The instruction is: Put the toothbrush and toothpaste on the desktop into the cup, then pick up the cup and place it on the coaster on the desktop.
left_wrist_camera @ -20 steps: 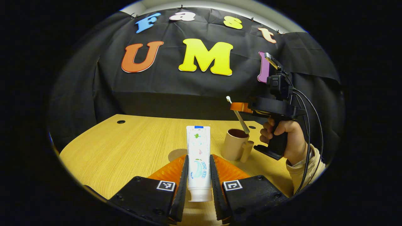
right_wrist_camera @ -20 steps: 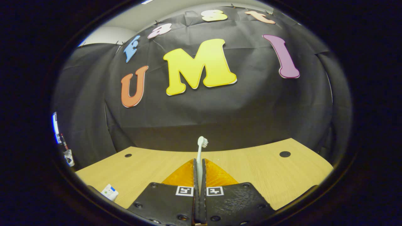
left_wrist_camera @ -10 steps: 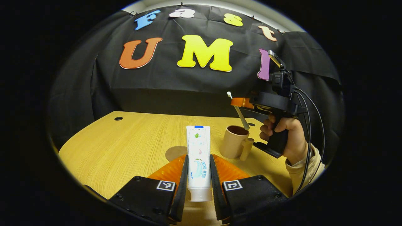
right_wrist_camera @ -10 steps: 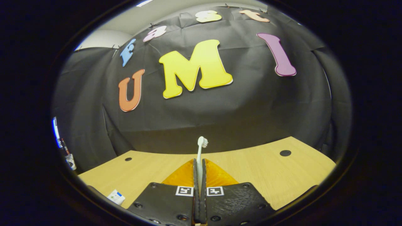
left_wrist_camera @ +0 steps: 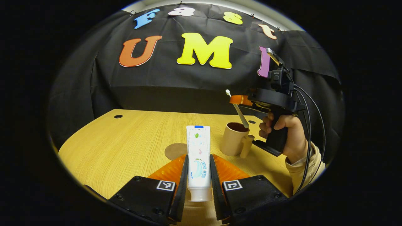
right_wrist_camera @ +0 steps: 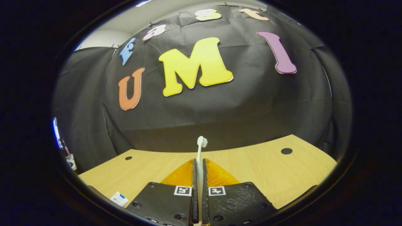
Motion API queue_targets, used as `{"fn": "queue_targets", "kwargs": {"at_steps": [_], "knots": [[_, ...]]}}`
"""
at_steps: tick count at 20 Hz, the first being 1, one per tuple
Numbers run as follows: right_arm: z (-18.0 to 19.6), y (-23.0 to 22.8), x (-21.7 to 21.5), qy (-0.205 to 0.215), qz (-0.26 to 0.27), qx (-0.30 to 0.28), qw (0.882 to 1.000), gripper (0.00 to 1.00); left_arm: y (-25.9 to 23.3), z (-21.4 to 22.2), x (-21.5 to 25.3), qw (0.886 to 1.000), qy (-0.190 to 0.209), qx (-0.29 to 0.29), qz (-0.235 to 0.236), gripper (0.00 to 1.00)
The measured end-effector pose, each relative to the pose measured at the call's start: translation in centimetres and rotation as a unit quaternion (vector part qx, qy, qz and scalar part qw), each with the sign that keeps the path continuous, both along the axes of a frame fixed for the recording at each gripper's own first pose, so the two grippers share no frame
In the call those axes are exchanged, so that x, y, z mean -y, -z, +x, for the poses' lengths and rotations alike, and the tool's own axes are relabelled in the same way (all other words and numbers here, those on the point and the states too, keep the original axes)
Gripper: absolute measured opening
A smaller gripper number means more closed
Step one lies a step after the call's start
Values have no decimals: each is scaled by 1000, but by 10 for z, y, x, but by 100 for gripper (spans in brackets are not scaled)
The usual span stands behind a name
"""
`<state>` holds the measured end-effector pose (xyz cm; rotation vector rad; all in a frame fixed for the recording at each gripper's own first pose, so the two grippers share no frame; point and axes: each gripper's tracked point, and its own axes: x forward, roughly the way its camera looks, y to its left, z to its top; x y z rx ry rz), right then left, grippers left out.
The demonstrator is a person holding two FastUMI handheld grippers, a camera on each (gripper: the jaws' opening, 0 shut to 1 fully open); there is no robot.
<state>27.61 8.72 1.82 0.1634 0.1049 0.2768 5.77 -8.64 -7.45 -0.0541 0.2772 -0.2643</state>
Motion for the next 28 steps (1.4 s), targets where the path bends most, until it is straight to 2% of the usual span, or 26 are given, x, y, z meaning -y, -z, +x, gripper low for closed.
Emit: {"fn": "queue_targets", "kwargs": {"at_steps": [8, 9, 10, 11, 14, 17, 18, 21, 25, 26, 27, 28], "knots": [[6, 3, 6, 10, 13, -6, 1000, 7, 3, -1, -1, 1000, -2, -7, 0, 42], [6, 4, 6, 10, 14, -9, 1000, 5, 4, -2, 0, 1000, -2, -7, 1, 42], [5, 6, 5, 7, 15, -12, 1000, 10, 4, -3, 0, 1000, -2, -7, 1, 42], [4, 6, 3, 3, 17, -15, 1000, 10, 4, -3, 1, 1000, -1, -8, 1, 42], [-3, 8, 5, -1, 11, -17, 1000, 8, 3, -2, -1, 1000, -4, -7, 4, 42], [-17, 7, -2, -23, 19, -21, 999, 8, 0, 3, -2, 1000, -14, -1, 8, 41], [-21, 7, -1, -26, 19, -20, 999, 12, -1, 5, -3, 1000, -16, 2, 9, 41], [-37, 7, 0, -35, 12, -18, 999, 12, -3, 10, -1, 1000, -21, 9, 13, 41], [-63, -2, 7, -53, 14, -4, 998, 31, -10, 19, 12, 1000, -21, 16, 13, 41], [-68, -5, 12, -51, 12, 2, 999, 43, -12, 22, 16, 1000, -20, 17, 12, 41], [-75, -8, 18, -49, 10, 9, 999, 47, -16, 26, 21, 1000, -19, 19, 10, 42], [-83, -12, 22, -52, 8, 19, 998, 55, -20, 30, 28, 1000, -17, 23, 8, 42]]}}
